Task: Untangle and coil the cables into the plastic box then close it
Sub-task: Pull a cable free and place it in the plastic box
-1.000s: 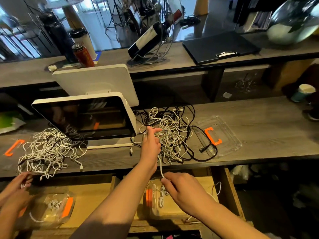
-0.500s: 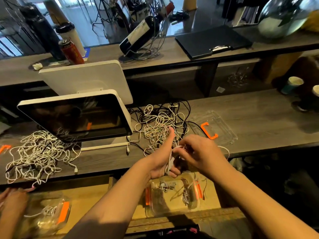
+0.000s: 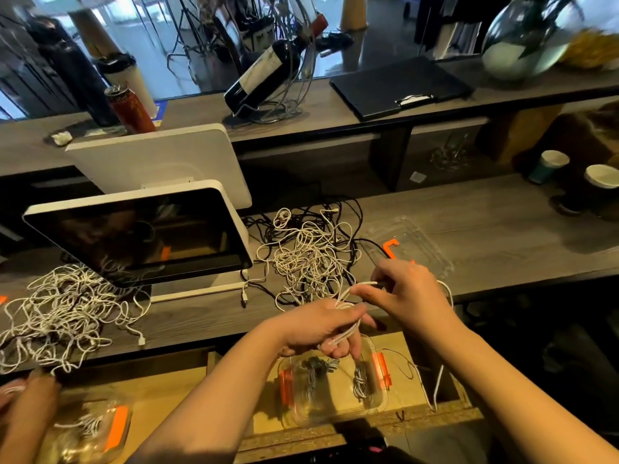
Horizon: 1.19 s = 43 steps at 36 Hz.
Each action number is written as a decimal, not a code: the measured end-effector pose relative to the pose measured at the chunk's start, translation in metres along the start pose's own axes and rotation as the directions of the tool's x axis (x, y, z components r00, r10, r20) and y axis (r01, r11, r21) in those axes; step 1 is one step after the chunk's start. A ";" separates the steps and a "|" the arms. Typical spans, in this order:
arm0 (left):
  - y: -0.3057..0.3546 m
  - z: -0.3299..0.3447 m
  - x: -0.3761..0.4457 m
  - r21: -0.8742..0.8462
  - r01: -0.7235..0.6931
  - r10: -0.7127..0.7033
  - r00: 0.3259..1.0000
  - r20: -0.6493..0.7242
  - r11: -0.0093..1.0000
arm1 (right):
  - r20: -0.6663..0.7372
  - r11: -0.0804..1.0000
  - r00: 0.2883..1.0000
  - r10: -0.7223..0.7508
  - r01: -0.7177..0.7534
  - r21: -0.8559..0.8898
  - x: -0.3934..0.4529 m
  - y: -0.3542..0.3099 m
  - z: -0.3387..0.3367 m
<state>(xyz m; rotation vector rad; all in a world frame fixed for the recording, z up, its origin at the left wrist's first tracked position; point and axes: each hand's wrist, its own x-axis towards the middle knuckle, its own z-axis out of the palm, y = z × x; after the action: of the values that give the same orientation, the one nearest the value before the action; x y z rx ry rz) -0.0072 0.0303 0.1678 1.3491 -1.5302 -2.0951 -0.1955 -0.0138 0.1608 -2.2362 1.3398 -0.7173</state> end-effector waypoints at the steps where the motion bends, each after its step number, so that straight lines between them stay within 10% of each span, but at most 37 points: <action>1: 0.001 -0.001 0.000 0.004 -0.004 0.004 1.000 -0.006 1.000 | -0.006 1.000 1.000 0.000 0.000 0.010 -0.001 0.000 0.000; 14: 0.002 -0.001 0.002 -0.160 -0.188 0.134 0.944 -0.302 0.969 | 0.018 0.980 0.981 0.195 -0.196 0.045 -0.011 0.000 0.000; 31: 0.016 -0.010 0.008 -0.689 -0.537 0.248 0.841 -0.481 0.487 | 0.277 0.877 0.944 0.179 -0.281 0.390 -0.026 -0.017 0.022; 43: 0.021 -0.015 0.024 -0.670 -0.595 0.170 0.790 -0.589 0.443 | 0.439 0.902 0.877 0.195 -0.337 0.272 -0.027 -0.040 0.037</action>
<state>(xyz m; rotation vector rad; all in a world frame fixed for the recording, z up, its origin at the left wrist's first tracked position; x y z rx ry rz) -0.0160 -0.0040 0.1722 0.8453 -0.3996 -1.6327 -0.1564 0.0318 0.1504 -1.7498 1.1812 -0.3277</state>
